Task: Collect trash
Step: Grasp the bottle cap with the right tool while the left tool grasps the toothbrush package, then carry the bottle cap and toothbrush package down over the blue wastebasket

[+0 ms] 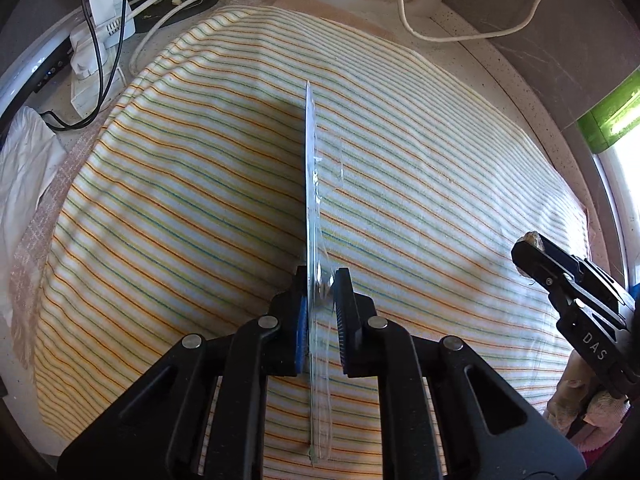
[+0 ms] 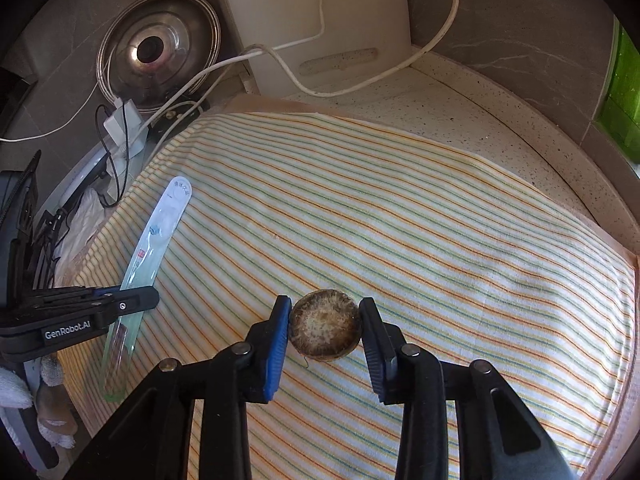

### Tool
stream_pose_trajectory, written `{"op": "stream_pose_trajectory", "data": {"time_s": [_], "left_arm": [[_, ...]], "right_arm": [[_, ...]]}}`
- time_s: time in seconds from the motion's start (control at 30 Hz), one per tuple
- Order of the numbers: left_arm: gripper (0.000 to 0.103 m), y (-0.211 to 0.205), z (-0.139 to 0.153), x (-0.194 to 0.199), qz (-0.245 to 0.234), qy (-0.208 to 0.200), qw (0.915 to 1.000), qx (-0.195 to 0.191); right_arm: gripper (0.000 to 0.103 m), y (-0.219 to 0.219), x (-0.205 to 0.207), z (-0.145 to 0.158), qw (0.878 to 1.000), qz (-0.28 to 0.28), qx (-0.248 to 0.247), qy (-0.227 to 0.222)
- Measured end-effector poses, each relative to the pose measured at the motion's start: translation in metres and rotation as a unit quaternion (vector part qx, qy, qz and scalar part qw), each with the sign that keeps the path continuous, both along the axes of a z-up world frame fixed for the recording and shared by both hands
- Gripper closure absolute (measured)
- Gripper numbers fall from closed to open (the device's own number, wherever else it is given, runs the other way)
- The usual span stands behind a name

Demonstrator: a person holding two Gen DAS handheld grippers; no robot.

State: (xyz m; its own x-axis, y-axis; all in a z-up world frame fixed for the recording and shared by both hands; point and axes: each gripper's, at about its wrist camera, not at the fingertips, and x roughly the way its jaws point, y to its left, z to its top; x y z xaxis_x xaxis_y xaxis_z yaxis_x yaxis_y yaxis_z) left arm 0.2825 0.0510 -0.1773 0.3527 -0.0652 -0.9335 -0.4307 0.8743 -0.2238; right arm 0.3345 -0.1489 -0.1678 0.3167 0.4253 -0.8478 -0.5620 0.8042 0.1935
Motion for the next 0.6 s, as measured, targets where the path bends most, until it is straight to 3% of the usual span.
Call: {"op": "stream_pose_trajectory", "data": {"time_s": [0.6], "left_arm": [[0.093, -0.017, 0.045, -0.094, -0.035, -0.056, 0.9978, 0.013]], "right_arm": [[0.068, -0.034, -0.067, 0.036, 0.999, -0.013, 0.047, 0.005]]}}
